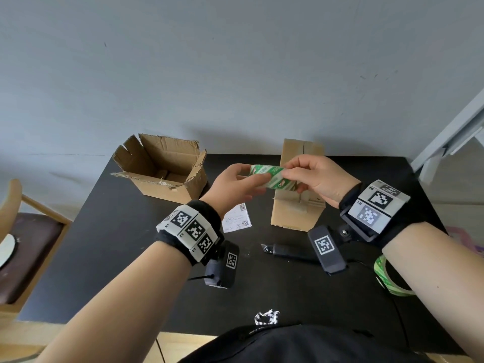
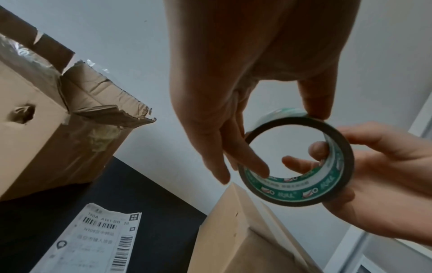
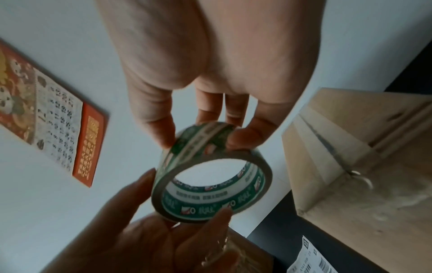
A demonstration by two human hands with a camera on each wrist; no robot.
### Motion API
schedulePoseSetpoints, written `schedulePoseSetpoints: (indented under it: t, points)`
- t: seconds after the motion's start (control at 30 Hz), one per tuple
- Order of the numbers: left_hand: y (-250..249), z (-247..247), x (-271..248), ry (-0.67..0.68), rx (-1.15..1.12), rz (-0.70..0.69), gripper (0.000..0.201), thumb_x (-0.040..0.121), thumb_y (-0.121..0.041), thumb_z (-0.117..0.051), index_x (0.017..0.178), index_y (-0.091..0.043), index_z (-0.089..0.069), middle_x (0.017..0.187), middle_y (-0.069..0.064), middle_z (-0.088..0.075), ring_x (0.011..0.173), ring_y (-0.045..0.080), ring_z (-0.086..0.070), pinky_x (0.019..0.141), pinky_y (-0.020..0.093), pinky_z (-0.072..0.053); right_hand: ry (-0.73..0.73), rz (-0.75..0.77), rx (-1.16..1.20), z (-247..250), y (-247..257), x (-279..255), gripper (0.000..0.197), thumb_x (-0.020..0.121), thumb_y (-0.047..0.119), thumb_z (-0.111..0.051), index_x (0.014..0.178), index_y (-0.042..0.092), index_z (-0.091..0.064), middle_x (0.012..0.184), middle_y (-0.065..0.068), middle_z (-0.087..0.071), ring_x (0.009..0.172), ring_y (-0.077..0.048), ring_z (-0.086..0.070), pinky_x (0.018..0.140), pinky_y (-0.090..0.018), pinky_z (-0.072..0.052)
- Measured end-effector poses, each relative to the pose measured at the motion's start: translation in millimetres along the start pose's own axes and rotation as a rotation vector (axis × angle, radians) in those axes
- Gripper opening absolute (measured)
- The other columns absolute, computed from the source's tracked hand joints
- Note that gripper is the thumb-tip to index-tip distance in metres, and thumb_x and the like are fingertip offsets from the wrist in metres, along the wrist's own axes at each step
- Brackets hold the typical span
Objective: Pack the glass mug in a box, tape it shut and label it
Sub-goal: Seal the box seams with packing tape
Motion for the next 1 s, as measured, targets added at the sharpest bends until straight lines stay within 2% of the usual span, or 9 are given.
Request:
schedulePoseSetpoints:
  t: [0.1,0.17,0.37,0.43,0.53,0.67,0.77,0.87,1.0]
  points:
    - [5,2,-1,0.04,-0.049,0.036,0.016,0.091,-0.036,-0.057,0.102,-0.025,-0.059,0.1,-0.001,-0.07,0.097,0.012,-0.067,0.098,0.042,-0.048,0.01,0.015,0.116,0,4,-1,0.018,0.09,-0.003,-0.05,0.086,0.01,-0.061,0.087,-0.008,-0.062,0.072,-0.014,-0.056,0.052,-0.017,-0.044]
    - [11,3,-2,0.066,-0.133,0.082,0.021,0.091,-0.037,-0.057,0.107,-0.025,-0.06,0.102,-0.001,-0.071,0.102,0.013,-0.065,0.099,0.043,-0.046,0.046,0.003,0.193,-3,6,-3,0.021,0.09,-0.007,-0.046,0.089,0.008,-0.06,0.087,-0.01,-0.062,0.069,-0.013,-0.056,0.046,-0.015,-0.043]
    - [25,-3,-4,0.132,-0.326,0.179,0.019,0.091,-0.035,-0.054,0.097,-0.02,-0.064,0.094,-0.001,-0.069,0.102,0.019,-0.06,0.105,0.042,-0.04,0.151,-0.07,0.183,-10,4,-6,0.02,0.091,-0.004,-0.043,0.1,-0.004,-0.06,0.086,-0.012,-0.064,0.061,-0.008,-0.06,0.041,-0.016,-0.041]
    - [28,-6,-4,0.142,-0.396,0.207,0.018,0.088,-0.036,-0.054,0.094,-0.022,-0.064,0.091,0.0,-0.069,0.102,0.02,-0.059,0.107,0.042,-0.037,0.165,-0.078,0.213,-11,5,-7,0.02,0.09,-0.006,-0.041,0.097,-0.003,-0.06,0.085,-0.013,-0.064,0.058,-0.007,-0.06,0.041,-0.016,-0.04]
    - [30,-8,-5,0.161,-0.47,0.221,0.028,0.075,-0.039,-0.059,0.097,-0.021,-0.063,0.092,0.001,-0.069,0.101,0.021,-0.061,0.11,0.044,-0.034,0.198,-0.067,0.242,-13,7,-9,0.014,0.079,0.004,-0.053,0.089,0.003,-0.062,0.077,-0.006,-0.068,0.059,-0.006,-0.06,0.045,-0.017,-0.041]
    - [34,-13,-5,0.196,-0.557,0.261,0.043,0.075,-0.046,-0.055,0.102,-0.013,-0.063,0.105,0.007,-0.066,0.104,0.024,-0.061,0.109,0.044,-0.034,0.185,-0.048,0.318,-12,8,-9,0.02,0.064,0.008,-0.049,0.081,0.002,-0.058,0.065,0.002,-0.069,0.058,-0.006,-0.059,0.052,-0.02,-0.042]
    - [35,-14,-3,0.195,-0.529,0.284,0.051,0.087,-0.052,-0.044,0.108,-0.009,-0.062,0.11,0.014,-0.066,0.107,0.026,-0.061,0.106,0.044,-0.037,0.172,-0.054,0.375,-15,8,-9,0.017,0.064,0.006,-0.05,0.078,0.001,-0.056,0.066,-0.002,-0.069,0.058,-0.009,-0.06,0.05,-0.02,-0.045]
    - [29,-16,-4,0.203,-0.419,0.261,0.055,0.093,-0.055,-0.034,0.114,-0.011,-0.06,0.112,0.015,-0.066,0.107,0.025,-0.062,0.103,0.045,-0.04,0.143,-0.087,0.385,-17,2,-8,0.011,0.064,0.011,-0.054,0.073,0.004,-0.057,0.069,-0.004,-0.069,0.064,-0.014,-0.062,0.06,-0.026,-0.047]
    - [19,-23,-5,0.208,-0.28,0.158,0.06,0.075,-0.059,-0.049,0.116,-0.016,-0.058,0.11,0.011,-0.069,0.106,0.024,-0.065,0.104,0.048,-0.04,0.111,-0.087,0.267,-18,0,-7,0.01,0.077,0.014,-0.062,0.077,0.004,-0.06,0.081,-0.011,-0.066,0.076,-0.02,-0.062,0.073,-0.032,-0.049]
Point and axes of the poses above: each hand's wrist, its own x-axis towards the middle knuckle, its own z-axis out of the back of the hand, y = z × x, the point moved 10 cm from there along x, towards the middle knuckle
